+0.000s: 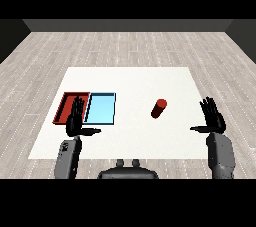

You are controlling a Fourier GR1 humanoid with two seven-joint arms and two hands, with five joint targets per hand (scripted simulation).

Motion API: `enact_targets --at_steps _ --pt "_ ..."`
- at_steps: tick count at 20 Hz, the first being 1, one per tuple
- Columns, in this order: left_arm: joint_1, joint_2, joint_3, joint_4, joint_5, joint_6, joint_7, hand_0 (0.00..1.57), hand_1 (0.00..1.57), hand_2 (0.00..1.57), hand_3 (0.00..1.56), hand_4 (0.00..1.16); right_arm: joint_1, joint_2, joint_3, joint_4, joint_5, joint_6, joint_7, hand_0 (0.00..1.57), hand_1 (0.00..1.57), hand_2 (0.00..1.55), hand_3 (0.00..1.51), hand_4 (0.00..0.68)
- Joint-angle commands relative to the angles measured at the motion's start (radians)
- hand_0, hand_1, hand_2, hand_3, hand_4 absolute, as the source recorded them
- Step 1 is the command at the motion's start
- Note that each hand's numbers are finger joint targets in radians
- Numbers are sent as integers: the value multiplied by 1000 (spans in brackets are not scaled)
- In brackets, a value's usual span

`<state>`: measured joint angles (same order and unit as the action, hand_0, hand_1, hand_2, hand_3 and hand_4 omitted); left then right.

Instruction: Pick the red can and put it in the red box

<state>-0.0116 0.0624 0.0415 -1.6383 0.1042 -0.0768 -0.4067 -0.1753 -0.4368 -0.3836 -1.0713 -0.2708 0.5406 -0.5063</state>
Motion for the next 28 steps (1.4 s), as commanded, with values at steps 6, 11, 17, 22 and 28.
enact_targets --at_steps 6,11,17,22,28 --pt "83 -25 -19 -61 -7 -1 -21 0 0 0 0 0 -82 40 51 45 53 -65 22 0 0 0 0 0" --pt "106 -21 -7 -48 5 -23 -53 0 0 0 0 0 -99 48 60 43 36 -65 70 0 0 0 0 0" --pt "9 -32 15 36 2 10 -42 0 0 0 0 0 -310 61 65 292 35 -56 62 0 0 0 0 0" --pt "11 -8 29 11 6 -2 -33 0 0 0 0 0 -178 161 109 184 25 -83 63 0 0 0 0 0" --pt "-12 -52 -13 45 -44 43 -43 0 0 0 0 0 -276 100 80 327 15 -54 37 0 0 0 0 0"
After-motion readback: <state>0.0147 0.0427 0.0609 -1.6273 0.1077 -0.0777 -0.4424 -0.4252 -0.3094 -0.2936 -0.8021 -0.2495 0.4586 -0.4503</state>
